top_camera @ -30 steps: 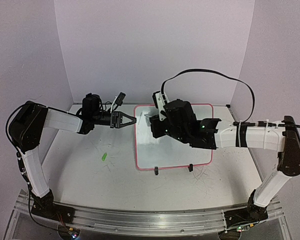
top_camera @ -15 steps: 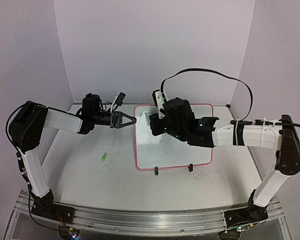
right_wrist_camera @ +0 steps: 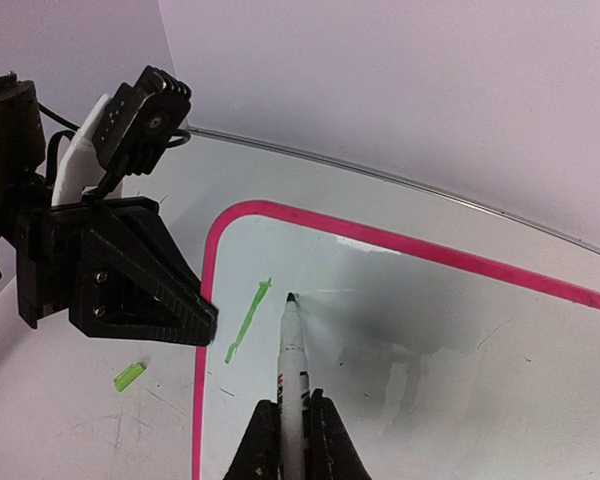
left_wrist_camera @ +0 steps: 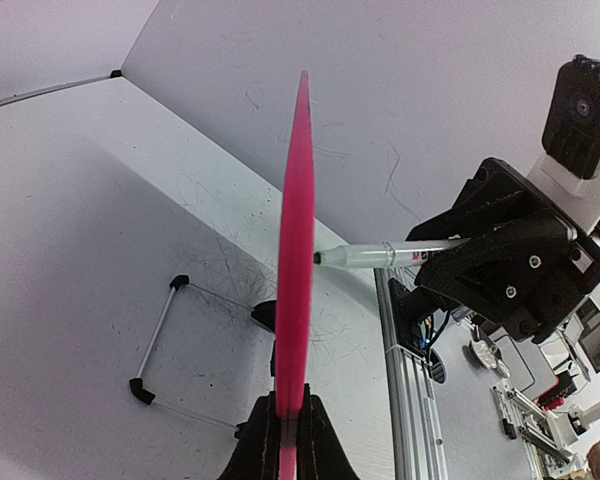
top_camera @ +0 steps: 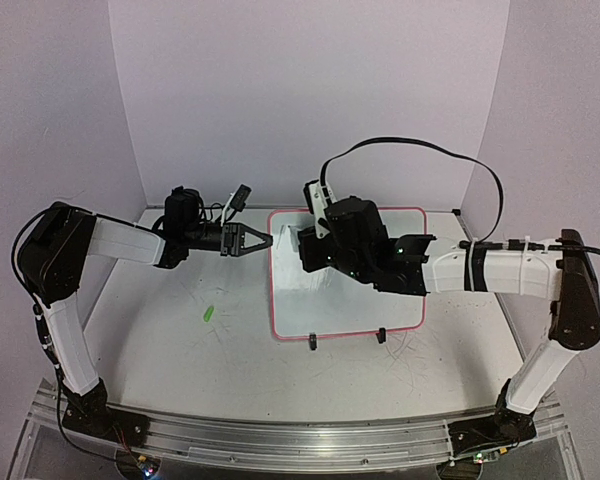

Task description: Write a sentence on the whiteboard

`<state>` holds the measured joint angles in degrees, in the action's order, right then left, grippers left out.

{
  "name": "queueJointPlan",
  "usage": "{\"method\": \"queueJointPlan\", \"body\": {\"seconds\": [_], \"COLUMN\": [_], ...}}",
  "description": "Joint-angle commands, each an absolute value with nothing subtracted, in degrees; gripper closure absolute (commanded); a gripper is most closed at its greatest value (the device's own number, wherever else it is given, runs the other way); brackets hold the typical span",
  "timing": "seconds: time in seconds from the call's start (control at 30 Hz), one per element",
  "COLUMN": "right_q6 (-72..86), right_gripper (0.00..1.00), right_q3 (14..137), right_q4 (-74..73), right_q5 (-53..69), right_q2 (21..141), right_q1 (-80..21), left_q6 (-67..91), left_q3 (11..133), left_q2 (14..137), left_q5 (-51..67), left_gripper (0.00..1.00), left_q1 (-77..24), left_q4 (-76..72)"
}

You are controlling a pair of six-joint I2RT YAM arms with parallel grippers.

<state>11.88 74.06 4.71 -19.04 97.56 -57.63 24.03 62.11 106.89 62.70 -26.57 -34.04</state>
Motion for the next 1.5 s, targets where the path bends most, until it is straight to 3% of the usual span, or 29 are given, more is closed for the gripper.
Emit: {"method": "queueJointPlan", "body": {"seconds": [0.0,1.47], "right_q6": [13.20,17.03], "right_gripper": [1.00,1.00], "right_q3": [74.78,70.48], "right_q4": [4.78,4.48], "right_q5": [-19.91,-21.07], "right_q2": [98.47,97.19], "right_q1": [-57.40,-58.97], "left_q6": [23.91,23.91], "left_q3": [62.39,62.34], "left_q2": [104.30,104.23], "left_q5": [65.14,65.07], "left_gripper": [1.00,1.00], "left_q1": [-27.07,-27.07], "left_q4": [-35.09,-35.14]}}
